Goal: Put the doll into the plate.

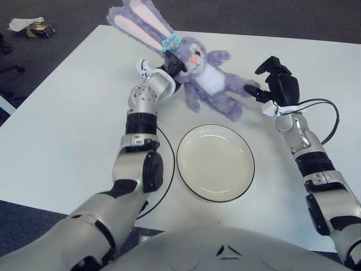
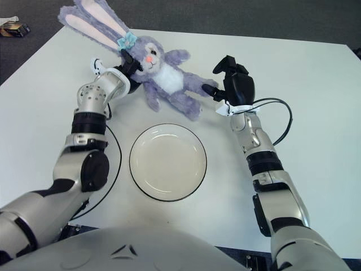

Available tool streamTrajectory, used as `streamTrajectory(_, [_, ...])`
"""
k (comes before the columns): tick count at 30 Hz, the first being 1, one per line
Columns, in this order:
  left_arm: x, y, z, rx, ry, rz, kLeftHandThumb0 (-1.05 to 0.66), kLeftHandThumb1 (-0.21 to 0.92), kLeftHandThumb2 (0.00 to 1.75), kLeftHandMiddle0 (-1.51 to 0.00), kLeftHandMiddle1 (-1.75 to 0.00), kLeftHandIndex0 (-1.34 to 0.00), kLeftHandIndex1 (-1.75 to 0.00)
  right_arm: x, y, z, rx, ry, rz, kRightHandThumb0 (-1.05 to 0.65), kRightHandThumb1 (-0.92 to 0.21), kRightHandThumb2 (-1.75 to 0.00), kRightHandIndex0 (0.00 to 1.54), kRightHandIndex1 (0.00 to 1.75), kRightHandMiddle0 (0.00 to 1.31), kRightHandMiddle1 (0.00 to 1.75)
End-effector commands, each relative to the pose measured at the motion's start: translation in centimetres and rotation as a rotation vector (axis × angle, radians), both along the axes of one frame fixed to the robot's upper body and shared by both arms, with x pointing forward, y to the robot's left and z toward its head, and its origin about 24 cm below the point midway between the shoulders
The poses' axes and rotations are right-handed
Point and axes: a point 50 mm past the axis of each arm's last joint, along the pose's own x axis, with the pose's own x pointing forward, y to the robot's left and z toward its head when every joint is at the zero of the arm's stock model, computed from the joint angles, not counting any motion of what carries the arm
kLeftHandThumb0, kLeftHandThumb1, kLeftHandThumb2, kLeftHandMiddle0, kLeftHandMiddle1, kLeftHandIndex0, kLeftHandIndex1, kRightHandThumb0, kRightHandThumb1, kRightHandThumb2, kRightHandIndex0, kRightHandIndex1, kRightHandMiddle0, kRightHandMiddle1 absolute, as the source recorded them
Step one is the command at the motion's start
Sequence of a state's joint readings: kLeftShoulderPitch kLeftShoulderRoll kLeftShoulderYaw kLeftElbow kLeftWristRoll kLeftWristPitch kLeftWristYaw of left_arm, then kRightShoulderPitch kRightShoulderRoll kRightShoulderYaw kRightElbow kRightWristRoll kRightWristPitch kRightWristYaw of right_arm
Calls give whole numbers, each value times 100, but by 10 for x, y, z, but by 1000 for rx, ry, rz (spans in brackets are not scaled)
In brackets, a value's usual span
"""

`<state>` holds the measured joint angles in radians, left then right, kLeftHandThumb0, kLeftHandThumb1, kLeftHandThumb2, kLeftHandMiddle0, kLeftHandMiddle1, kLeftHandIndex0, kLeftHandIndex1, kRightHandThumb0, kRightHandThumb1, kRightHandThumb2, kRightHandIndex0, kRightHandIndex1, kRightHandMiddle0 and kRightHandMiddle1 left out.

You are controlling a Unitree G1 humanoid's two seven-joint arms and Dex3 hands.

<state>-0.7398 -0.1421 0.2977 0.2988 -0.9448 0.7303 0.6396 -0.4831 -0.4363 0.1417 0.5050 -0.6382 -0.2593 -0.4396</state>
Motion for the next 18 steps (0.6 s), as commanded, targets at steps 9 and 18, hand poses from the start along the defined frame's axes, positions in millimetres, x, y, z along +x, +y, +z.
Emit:
streamTrajectory(9, [-34, -17, -5, 35, -70, -351, -94, 65, 68, -2, -156, 0, -135, 11, 0, 12, 17, -12, -57, -1, -91, -54, 31, 162, 0, 175])
streamTrajectory(18, [-42, -16, -3, 42, -100, -448, -90, 69, 65, -1, -136, 0, -103, 15, 7, 20, 45, -32, -56, -1, -89, -58, 31, 165, 0, 175])
